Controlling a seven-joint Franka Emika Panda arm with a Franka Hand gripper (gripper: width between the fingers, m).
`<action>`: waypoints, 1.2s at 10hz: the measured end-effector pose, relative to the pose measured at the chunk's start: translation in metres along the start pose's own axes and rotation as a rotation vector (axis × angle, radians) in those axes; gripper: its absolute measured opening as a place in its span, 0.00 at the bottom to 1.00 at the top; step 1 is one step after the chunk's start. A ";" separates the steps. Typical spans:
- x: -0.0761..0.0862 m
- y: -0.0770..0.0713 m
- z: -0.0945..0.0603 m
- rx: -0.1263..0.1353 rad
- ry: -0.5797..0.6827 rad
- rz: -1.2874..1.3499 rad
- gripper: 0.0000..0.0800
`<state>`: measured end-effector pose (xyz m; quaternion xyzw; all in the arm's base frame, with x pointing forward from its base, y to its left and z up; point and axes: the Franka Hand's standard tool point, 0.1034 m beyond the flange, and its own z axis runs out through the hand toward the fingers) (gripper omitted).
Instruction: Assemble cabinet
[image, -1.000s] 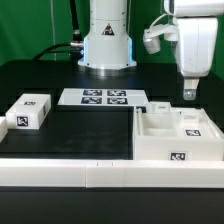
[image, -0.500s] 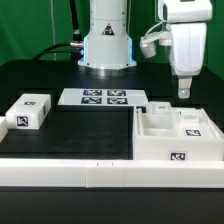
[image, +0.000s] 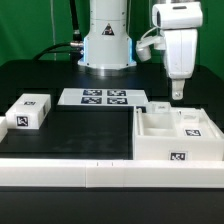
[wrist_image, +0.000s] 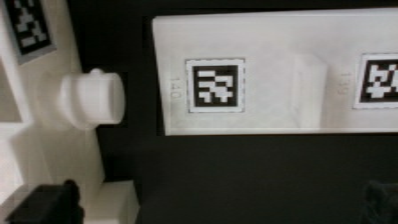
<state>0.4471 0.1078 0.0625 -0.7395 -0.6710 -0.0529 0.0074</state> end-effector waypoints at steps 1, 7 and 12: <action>0.000 0.000 0.001 0.001 0.000 0.001 1.00; -0.006 -0.024 0.025 0.030 0.015 0.009 1.00; -0.017 -0.039 0.042 0.074 0.009 0.031 1.00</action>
Offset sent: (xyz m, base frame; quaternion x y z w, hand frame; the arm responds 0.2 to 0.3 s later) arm -0.0106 0.0010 -0.0098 -0.0135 0.0017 -0.0330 0.9994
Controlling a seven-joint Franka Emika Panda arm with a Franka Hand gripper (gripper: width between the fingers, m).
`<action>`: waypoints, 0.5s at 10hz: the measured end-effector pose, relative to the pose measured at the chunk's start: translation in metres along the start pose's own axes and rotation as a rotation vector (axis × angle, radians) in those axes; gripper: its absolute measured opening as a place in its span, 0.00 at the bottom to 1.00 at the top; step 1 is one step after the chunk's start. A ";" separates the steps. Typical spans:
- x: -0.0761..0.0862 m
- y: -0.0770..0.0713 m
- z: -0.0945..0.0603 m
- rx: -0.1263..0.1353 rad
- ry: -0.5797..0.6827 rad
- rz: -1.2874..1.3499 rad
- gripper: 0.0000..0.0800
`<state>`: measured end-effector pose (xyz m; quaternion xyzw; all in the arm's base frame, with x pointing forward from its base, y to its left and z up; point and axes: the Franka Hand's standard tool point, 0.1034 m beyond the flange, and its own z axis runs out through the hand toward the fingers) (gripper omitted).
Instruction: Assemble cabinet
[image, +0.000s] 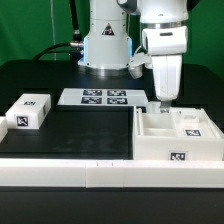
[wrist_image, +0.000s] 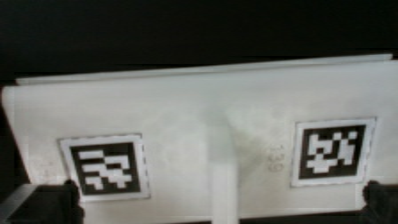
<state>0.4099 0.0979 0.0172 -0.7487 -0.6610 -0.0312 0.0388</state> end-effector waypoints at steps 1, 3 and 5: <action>-0.004 -0.002 0.004 0.008 -0.003 0.008 1.00; -0.004 -0.003 0.006 0.013 -0.003 0.013 0.97; -0.004 -0.003 0.006 0.015 -0.002 0.014 0.74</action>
Offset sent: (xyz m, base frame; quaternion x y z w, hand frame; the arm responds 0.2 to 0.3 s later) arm 0.0053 0.0019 0.0000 -0.0067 0.0012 0.0045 1.0000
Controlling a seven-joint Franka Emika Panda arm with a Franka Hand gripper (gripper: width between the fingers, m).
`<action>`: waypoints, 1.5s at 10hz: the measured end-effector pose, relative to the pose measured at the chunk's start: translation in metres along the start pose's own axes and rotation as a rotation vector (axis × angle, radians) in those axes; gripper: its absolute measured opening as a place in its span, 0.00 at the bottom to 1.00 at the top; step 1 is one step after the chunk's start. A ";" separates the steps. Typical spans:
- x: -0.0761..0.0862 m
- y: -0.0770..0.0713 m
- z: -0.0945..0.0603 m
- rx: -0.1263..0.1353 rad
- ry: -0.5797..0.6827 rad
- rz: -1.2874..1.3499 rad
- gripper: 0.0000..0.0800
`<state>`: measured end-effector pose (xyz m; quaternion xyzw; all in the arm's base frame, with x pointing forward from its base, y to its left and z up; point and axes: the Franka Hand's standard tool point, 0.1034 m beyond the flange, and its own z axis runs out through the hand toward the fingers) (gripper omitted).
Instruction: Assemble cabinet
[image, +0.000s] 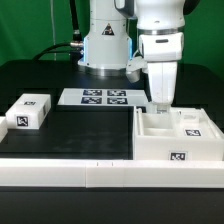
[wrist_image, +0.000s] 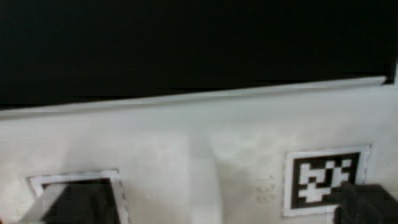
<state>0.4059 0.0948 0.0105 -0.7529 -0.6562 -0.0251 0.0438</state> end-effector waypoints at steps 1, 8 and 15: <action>0.000 0.000 0.001 0.002 0.000 0.000 0.52; 0.001 0.001 0.000 -0.008 0.005 0.000 0.09; -0.003 0.012 -0.049 -0.004 -0.061 -0.003 0.09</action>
Offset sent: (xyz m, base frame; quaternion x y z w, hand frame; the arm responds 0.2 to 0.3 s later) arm 0.0002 0.0004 -0.0022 -0.0026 0.0033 0.0012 1.0000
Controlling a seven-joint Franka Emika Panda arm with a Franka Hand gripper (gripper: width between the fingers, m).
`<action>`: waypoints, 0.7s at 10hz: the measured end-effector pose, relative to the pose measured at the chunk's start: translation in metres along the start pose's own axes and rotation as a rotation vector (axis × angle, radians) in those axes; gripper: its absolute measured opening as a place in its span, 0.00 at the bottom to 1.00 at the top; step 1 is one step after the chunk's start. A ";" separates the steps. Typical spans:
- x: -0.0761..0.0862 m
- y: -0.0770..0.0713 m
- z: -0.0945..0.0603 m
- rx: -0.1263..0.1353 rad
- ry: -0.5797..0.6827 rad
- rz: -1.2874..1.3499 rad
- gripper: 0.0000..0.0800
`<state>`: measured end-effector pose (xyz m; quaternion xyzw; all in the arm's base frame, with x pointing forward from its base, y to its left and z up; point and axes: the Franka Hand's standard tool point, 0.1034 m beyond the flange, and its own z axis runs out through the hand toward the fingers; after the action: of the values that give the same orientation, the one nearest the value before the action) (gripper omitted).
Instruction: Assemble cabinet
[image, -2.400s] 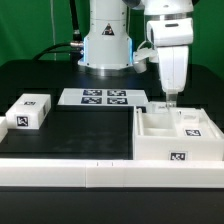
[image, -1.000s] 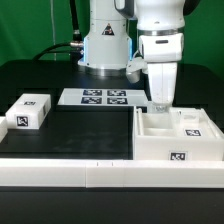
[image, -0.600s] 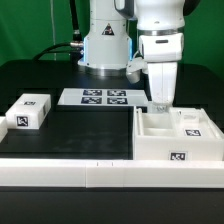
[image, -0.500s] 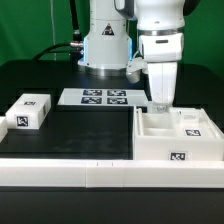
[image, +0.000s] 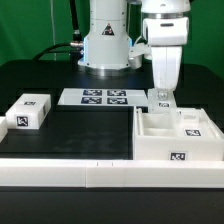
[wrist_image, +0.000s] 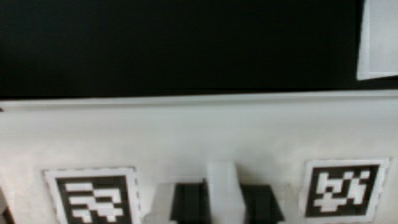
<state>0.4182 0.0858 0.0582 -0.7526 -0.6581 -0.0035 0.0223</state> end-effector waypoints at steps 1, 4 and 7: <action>-0.004 0.003 -0.004 -0.010 -0.001 0.007 0.09; -0.010 0.006 -0.006 -0.013 0.000 0.024 0.09; -0.011 0.006 -0.005 -0.011 0.000 0.026 0.09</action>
Offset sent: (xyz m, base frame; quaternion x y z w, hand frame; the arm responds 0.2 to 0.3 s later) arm 0.0000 0.0000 0.0000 0.0000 0.0000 0.0000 1.0000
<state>0.4231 0.0737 0.0622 -0.7613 -0.6481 -0.0067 0.0181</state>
